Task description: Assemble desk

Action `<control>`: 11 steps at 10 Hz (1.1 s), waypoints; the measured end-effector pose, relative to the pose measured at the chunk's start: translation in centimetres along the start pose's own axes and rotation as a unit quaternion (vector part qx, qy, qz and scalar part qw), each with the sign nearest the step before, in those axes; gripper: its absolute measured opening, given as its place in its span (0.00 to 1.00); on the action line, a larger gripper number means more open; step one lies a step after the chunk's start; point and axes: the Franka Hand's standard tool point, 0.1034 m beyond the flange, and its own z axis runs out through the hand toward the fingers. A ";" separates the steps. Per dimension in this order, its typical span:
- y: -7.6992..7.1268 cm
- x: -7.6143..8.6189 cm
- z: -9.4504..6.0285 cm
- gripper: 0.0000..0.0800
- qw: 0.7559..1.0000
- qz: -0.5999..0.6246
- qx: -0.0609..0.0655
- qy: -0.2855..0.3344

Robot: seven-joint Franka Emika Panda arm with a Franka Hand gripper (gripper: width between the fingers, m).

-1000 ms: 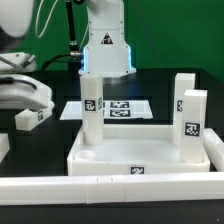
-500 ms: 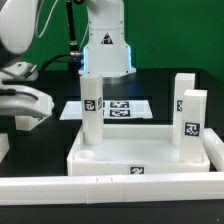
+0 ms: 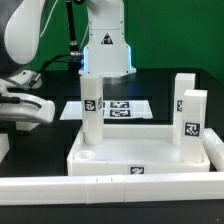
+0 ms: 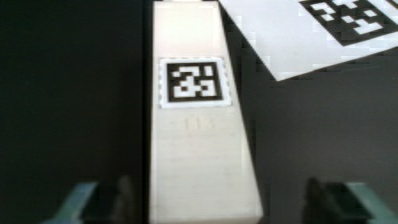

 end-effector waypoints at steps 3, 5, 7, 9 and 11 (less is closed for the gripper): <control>0.0 0.0 0.0 0.36 1.000 0.000 0.000 0.000; 0.0 0.0 0.0 0.36 1.000 0.000 0.000 0.000; 0.0 0.0 0.0 0.36 1.000 0.000 0.000 0.000; -1.3 -1.7 -2.3 0.36 1.000 -0.009 0.001 -0.009; -2.6 -4.7 -6.7 0.36 1.000 -0.024 0.005 0.002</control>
Offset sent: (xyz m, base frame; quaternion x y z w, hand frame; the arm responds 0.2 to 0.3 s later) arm 0.0000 0.0000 0.0000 0.0000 0.0000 0.0000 1.0000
